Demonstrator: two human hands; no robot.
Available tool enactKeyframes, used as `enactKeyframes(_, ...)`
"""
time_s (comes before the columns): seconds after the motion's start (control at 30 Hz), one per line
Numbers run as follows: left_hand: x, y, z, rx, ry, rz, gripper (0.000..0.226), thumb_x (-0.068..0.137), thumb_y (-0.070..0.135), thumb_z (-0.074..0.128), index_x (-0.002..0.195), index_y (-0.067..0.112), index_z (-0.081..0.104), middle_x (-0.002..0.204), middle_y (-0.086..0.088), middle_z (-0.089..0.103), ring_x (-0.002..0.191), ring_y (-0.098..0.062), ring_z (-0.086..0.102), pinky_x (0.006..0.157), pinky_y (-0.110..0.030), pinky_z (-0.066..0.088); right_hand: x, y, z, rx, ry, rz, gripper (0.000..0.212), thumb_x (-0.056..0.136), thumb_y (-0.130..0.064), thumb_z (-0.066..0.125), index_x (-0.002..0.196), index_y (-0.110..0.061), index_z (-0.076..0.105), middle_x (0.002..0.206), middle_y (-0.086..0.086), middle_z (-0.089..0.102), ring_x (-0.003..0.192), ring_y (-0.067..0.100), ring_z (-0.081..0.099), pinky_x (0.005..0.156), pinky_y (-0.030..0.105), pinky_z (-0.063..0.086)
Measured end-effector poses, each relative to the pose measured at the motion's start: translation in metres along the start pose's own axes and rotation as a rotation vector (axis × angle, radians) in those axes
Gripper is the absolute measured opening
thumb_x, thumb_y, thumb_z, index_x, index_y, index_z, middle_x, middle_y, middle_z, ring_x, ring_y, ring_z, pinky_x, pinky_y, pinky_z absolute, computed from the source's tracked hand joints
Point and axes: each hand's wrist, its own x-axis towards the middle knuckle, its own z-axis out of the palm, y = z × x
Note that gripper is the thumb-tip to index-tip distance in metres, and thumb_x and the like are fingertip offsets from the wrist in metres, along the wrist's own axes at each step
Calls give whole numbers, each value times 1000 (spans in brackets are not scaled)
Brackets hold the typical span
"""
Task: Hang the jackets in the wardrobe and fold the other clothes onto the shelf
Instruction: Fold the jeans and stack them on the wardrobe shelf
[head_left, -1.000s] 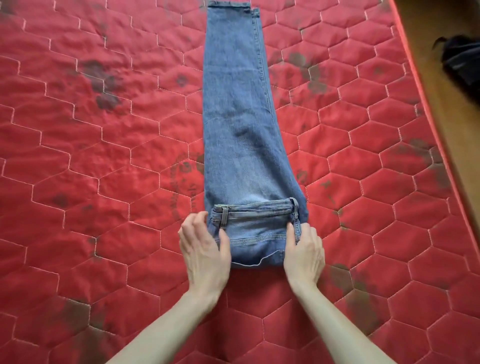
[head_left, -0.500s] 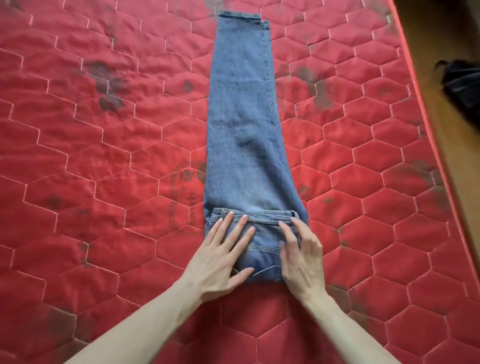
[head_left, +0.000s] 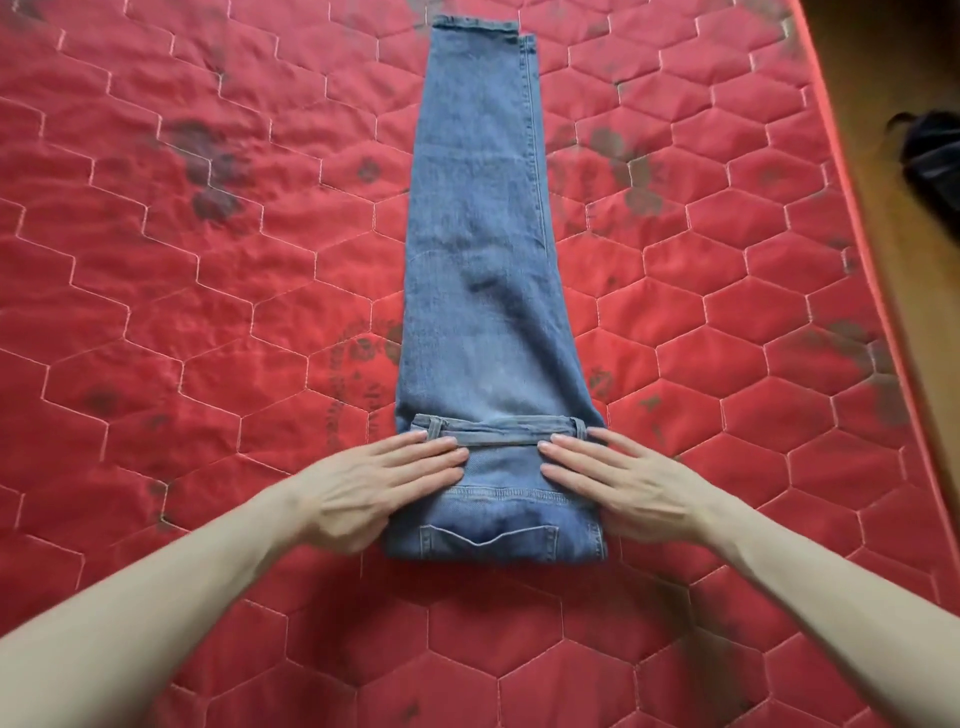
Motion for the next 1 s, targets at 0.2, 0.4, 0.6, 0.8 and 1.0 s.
enactKeyframes(0.2, 4, -8, 2, 26, 15, -62, 105, 72, 21, 59, 166, 11, 13, 175, -6, 5, 162, -21, 4, 129, -41, 12, 14, -11, 6, 162, 211, 87, 55, 102, -15, 39, 157, -14, 42, 167, 6, 36, 153, 21, 37, 122, 42, 31)
enactKeyframes(0.4, -7, 2, -20, -478, 180, -176, 92, 88, 35, 74, 162, 12, 26, 166, 4, 35, 152, -6, 35, 122, -24, 31, -2, -20, -8, 764, 335, 412, 57, 93, -31, 66, 146, -15, 53, 149, -6, 58, 134, 10, 59, 110, 31, 47)
enactKeyframes(0.6, -10, 49, -20, -899, 350, -574, 53, 99, 61, 48, 135, 23, 42, 119, 19, 68, 106, 0, 68, 93, -26, 51, 6, -49, -18, 956, 505, 883, 37, 93, -60, 53, 107, -26, 56, 71, -17, 64, 66, 2, 61, 64, 23, 43)
enactKeyframes(0.8, 17, 69, 0, -1103, 641, -929, 60, 94, 80, 30, 111, 28, 56, 92, -5, 70, 85, -6, 63, 91, -35, 48, 41, -61, -15, 1122, 655, 1045, 47, 102, -53, 42, 125, -15, 55, 101, -2, 74, 97, 15, 67, 91, 42, 48)
enactKeyframes(1.0, 42, 70, 14, -1011, 831, -1176, 55, 97, 66, 35, 75, 17, 46, 66, 9, 52, 65, -14, 43, 69, -45, 38, 78, -33, -4, 827, 587, 1208, 57, 101, -58, 29, 103, -13, 62, 87, 24, 72, 87, 50, 64, 74, 52, 47)
